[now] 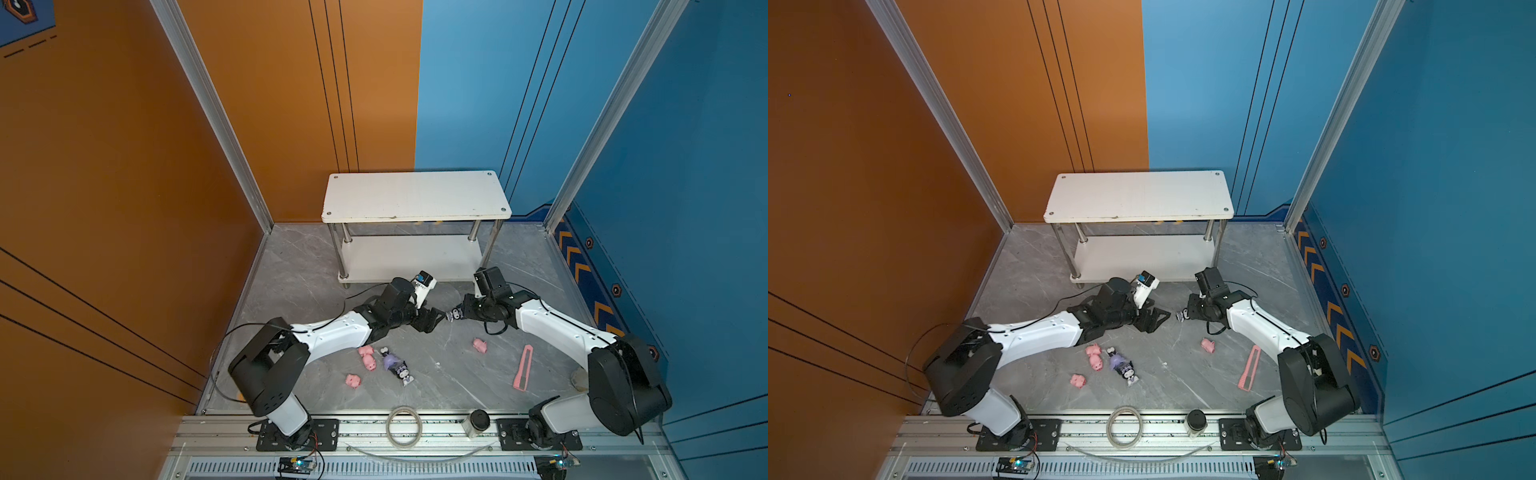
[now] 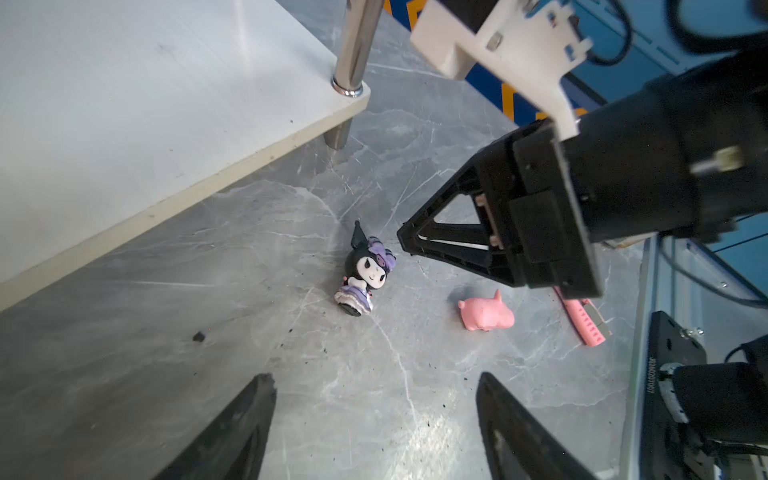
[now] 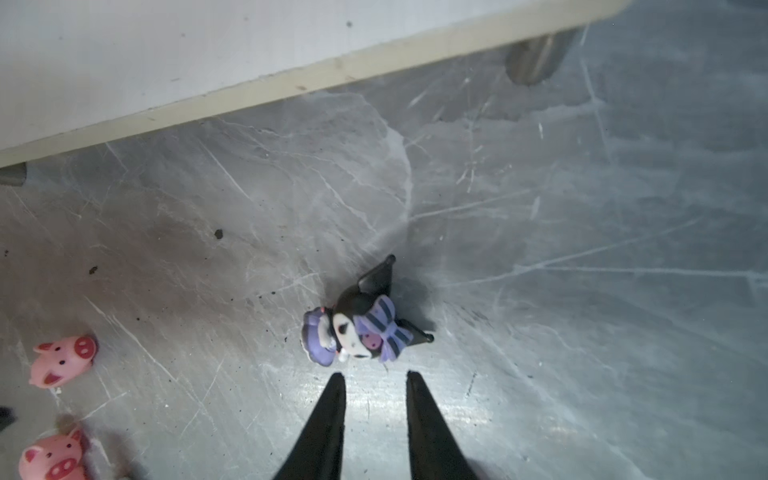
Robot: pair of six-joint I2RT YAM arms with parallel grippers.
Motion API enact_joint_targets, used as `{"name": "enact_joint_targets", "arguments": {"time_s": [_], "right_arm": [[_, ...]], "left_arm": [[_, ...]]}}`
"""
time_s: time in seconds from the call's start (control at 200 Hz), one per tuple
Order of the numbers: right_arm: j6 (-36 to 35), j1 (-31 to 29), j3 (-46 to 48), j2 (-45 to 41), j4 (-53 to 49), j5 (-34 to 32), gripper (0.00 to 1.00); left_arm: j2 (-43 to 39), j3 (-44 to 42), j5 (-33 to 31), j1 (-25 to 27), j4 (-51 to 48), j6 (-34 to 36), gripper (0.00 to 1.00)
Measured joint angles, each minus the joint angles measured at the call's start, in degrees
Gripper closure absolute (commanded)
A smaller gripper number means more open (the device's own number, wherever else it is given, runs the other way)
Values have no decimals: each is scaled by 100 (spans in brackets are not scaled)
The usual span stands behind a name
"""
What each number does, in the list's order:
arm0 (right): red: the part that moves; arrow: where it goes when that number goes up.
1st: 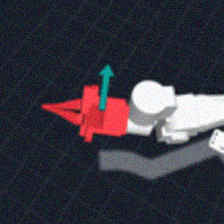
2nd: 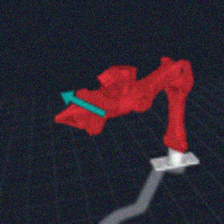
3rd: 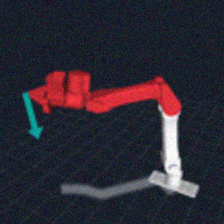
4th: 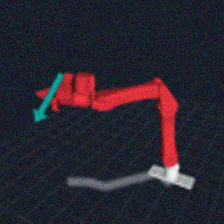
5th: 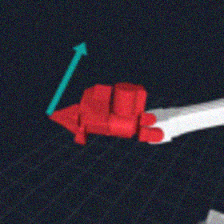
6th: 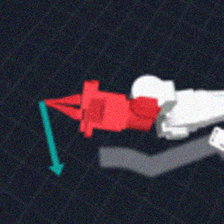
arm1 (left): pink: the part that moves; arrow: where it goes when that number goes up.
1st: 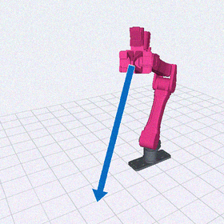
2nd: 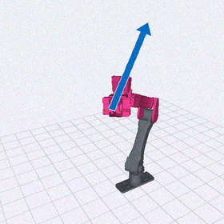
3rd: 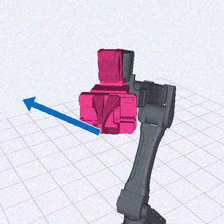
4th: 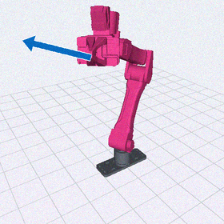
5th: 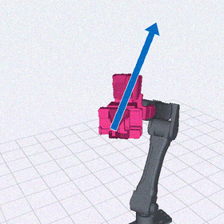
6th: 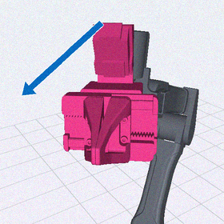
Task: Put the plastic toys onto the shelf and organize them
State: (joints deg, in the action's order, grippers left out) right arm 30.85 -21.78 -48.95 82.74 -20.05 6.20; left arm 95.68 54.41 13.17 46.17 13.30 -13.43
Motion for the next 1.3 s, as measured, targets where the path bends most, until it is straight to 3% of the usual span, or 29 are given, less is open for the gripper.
{"name": "enact_joint_targets", "arguments": {"time_s": [0.11,0.38,0.786,0.921,1.081,1.302], "right_arm": [[81,264,101,-109,11,203,62],[114,817,330,-898,9,299,60],[-15,1010,367,-1467,-221,177,55],[-63,1051,407,-1517,-306,151,54],[-107,1064,428,-1552,-352,151,54],[-142,1086,483,-1561,-352,153,54]], "left_arm": [[544,487,-55,103,-234,214,21],[1421,1510,-898,424,-780,920,29],[2420,2415,-994,409,-1338,1224,40],[2605,2555,-988,380,-1416,1285,56],[2660,2564,-951,304,-1445,1235,57],[2660,2562,-916,262,-1440,1141,81]]}}
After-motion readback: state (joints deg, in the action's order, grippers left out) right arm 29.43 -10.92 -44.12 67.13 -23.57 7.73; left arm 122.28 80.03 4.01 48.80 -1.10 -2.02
